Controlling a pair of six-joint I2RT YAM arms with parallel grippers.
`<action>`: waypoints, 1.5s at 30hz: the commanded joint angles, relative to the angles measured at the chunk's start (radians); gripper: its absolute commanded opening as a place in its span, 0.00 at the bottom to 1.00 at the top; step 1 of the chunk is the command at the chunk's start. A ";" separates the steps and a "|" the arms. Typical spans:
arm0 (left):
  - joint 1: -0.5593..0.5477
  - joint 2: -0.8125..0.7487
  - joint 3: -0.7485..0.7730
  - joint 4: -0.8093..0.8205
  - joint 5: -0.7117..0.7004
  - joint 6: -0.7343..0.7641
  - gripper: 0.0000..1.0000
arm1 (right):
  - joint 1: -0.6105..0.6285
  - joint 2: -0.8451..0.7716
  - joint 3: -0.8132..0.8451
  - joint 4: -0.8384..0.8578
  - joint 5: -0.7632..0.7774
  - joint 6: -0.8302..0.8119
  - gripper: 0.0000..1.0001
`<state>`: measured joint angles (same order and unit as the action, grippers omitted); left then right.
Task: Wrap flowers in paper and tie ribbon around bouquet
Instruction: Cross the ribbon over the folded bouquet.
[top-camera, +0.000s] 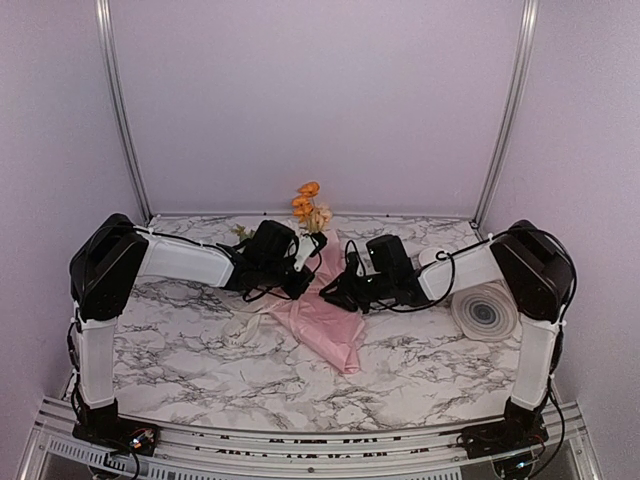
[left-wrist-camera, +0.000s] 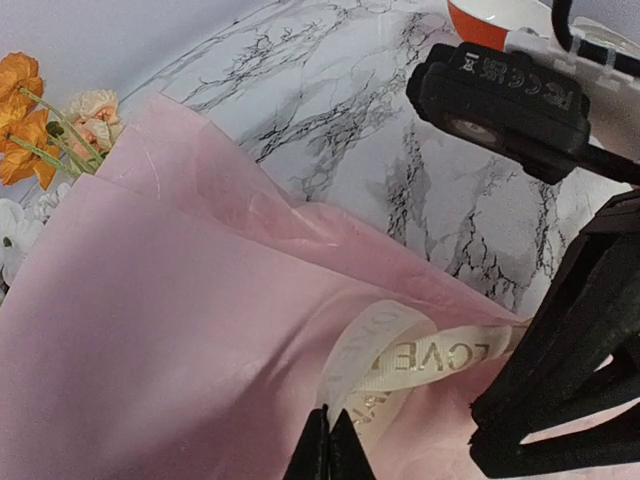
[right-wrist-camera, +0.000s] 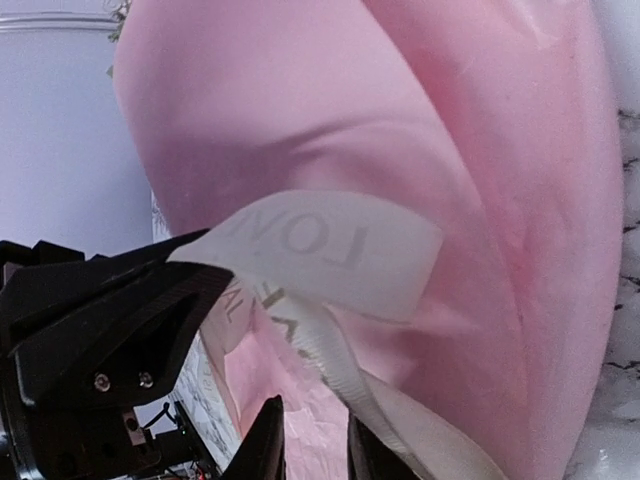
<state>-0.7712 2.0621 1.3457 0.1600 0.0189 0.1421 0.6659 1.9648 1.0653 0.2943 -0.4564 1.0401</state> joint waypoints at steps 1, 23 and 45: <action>0.003 -0.021 0.008 0.033 0.039 -0.001 0.00 | 0.006 0.019 0.021 0.026 0.137 0.074 0.22; -0.138 -0.368 -0.166 -0.153 0.136 0.085 0.00 | -0.066 0.047 0.003 0.011 0.068 0.032 0.24; 0.050 0.069 0.084 -0.140 -0.057 -0.006 0.00 | -0.044 0.087 0.081 -0.013 0.058 0.009 0.25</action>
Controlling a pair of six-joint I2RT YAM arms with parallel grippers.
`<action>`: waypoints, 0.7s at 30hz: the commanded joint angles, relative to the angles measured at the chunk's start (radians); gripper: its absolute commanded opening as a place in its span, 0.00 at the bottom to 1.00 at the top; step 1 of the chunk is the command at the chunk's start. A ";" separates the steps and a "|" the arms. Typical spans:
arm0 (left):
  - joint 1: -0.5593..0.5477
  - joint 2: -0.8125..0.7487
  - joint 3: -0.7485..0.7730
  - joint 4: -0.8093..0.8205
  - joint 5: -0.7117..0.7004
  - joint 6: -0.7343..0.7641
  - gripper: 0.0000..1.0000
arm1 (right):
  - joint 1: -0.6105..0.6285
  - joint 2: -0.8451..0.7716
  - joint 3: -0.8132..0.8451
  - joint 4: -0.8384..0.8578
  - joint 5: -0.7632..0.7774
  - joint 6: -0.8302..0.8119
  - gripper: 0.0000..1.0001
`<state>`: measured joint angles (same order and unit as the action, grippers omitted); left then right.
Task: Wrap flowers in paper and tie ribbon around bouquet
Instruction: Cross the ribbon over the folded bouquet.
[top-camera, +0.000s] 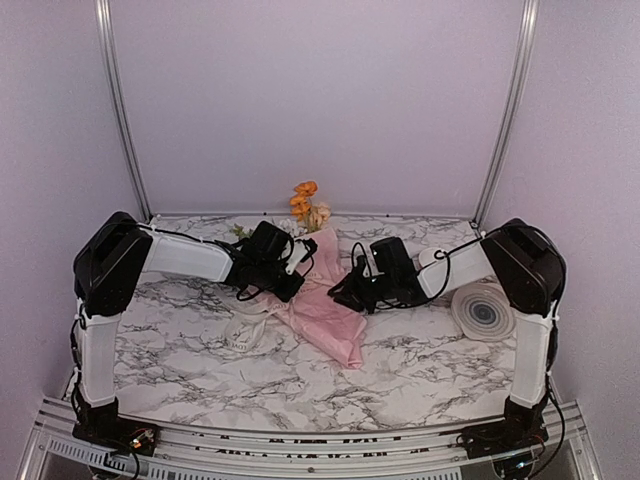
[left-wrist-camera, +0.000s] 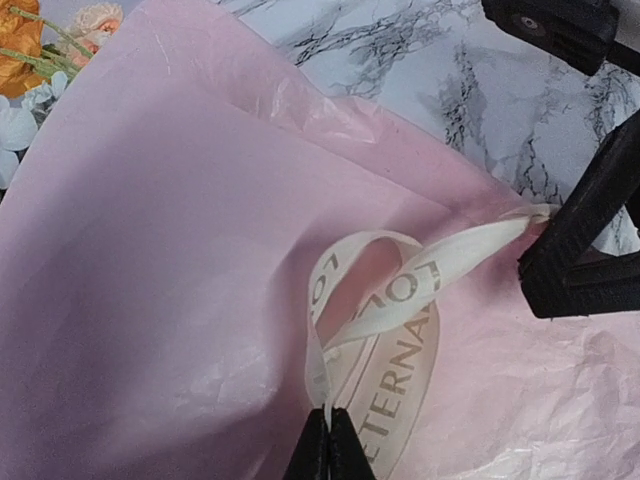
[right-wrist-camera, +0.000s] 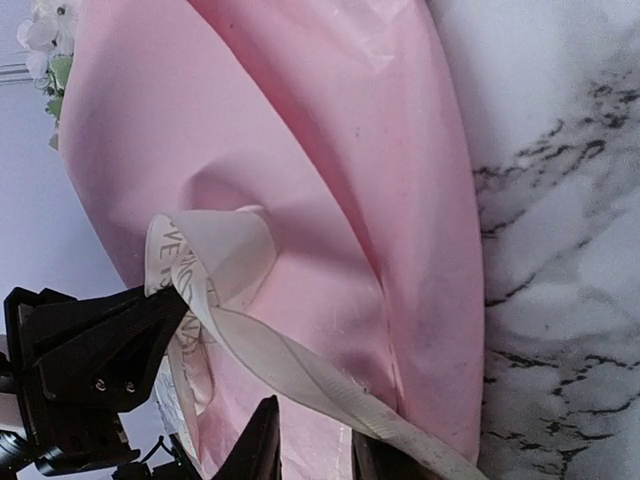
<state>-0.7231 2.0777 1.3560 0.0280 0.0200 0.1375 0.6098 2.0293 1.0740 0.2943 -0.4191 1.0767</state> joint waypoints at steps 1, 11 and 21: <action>0.002 0.068 0.083 -0.019 -0.055 0.000 0.00 | 0.015 0.030 0.086 -0.017 0.023 -0.029 0.25; 0.004 0.083 0.069 -0.018 0.005 -0.027 0.00 | 0.030 0.121 0.200 -0.044 0.084 -0.002 0.31; 0.010 0.047 0.087 0.036 0.008 -0.049 0.00 | 0.069 0.136 0.268 -0.119 0.145 -0.066 0.25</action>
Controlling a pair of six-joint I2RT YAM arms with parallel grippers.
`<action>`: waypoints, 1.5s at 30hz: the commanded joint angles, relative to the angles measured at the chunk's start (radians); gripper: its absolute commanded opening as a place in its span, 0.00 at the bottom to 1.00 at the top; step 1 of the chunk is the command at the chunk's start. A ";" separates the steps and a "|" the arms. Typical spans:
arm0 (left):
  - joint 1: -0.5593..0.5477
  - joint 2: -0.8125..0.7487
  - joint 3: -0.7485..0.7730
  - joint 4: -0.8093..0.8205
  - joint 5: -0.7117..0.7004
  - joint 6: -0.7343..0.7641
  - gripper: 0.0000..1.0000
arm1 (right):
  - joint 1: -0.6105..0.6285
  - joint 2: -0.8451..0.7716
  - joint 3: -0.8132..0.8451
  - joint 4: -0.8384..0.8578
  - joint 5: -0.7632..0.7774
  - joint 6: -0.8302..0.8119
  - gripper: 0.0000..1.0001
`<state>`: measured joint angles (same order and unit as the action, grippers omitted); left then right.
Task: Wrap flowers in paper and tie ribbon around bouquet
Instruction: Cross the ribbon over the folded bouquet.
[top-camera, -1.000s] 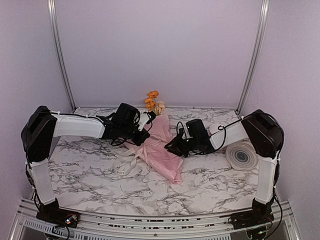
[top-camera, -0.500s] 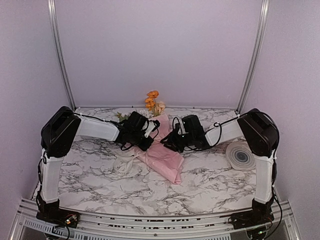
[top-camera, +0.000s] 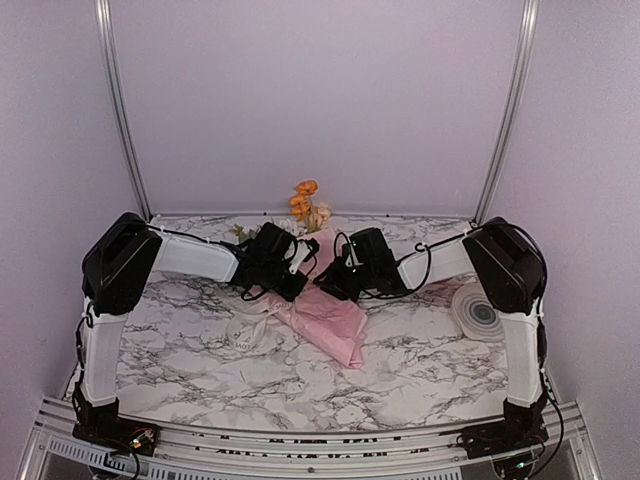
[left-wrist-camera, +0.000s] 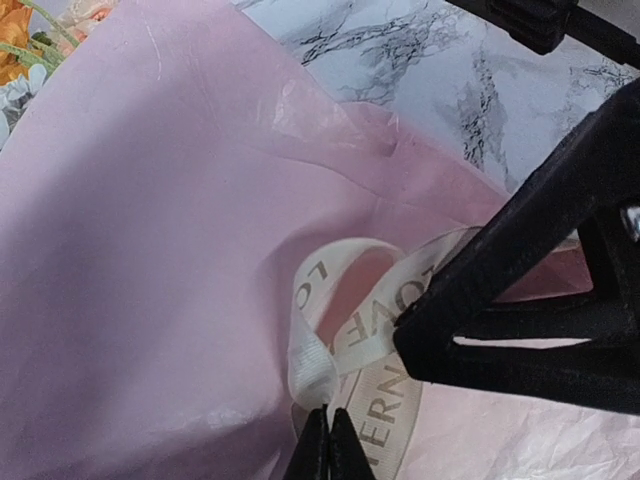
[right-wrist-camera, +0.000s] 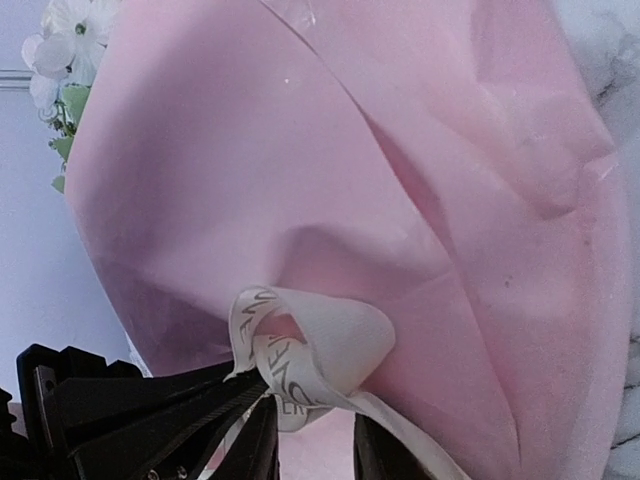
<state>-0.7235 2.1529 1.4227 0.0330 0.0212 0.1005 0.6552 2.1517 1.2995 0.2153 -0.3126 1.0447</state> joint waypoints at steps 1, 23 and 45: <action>0.011 -0.025 0.027 0.031 0.005 -0.012 0.00 | 0.026 0.012 0.040 -0.039 0.041 -0.035 0.25; 0.018 0.061 0.071 0.028 0.024 -0.042 0.00 | 0.030 0.104 0.076 -0.006 0.112 0.109 0.23; 0.036 0.005 0.016 0.048 0.023 -0.014 0.00 | 0.016 -0.025 0.040 -0.047 -0.050 -0.050 0.00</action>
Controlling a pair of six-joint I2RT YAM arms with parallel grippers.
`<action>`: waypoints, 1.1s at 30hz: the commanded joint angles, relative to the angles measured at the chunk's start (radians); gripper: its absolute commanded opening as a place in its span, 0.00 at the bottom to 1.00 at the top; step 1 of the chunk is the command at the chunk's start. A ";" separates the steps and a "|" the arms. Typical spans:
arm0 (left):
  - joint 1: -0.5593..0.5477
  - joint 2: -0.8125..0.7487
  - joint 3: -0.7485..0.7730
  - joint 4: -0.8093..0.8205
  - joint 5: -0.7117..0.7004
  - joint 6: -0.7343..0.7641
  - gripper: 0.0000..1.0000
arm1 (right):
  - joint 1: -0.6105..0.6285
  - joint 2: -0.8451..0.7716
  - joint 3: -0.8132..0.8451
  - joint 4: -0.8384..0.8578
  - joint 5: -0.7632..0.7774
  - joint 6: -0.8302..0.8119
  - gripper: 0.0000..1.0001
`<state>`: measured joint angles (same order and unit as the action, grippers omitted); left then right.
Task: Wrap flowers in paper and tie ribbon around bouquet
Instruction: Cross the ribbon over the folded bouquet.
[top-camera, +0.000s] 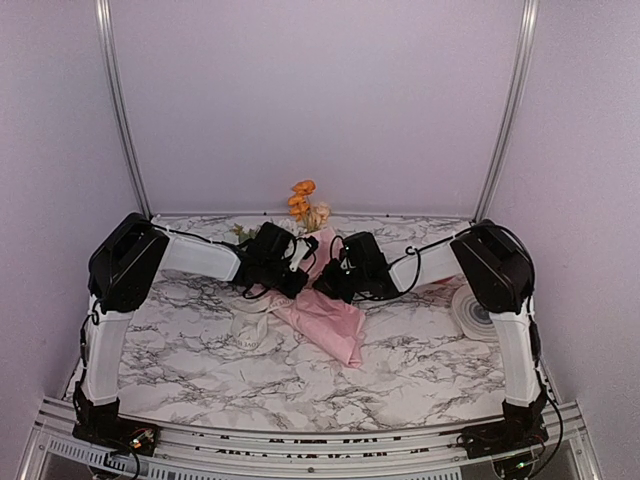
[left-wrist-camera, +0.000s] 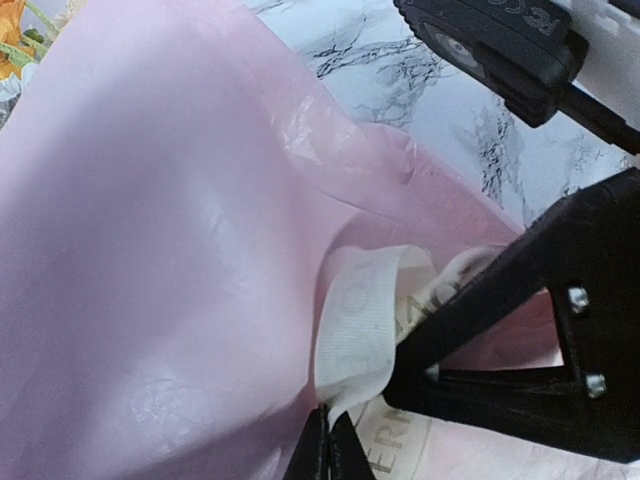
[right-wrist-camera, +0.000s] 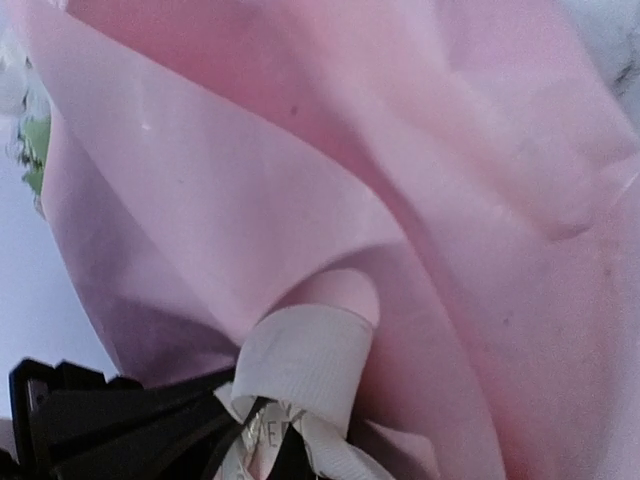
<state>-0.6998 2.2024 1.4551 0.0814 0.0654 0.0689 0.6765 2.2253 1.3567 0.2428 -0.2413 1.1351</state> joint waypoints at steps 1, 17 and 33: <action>0.013 -0.043 -0.016 -0.005 -0.020 0.020 0.00 | -0.010 -0.121 -0.040 -0.086 -0.157 -0.158 0.00; 0.013 -0.074 -0.073 -0.036 0.004 0.023 0.00 | -0.127 -0.335 -0.195 -0.453 -0.624 -0.434 0.00; 0.000 -0.076 -0.153 0.021 0.137 -0.032 0.00 | -0.268 -0.403 -0.205 -0.624 -0.248 -0.584 0.19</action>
<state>-0.6968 2.1258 1.3151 0.1230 0.2173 0.0536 0.4065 1.8641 1.0733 -0.2459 -0.6827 0.6422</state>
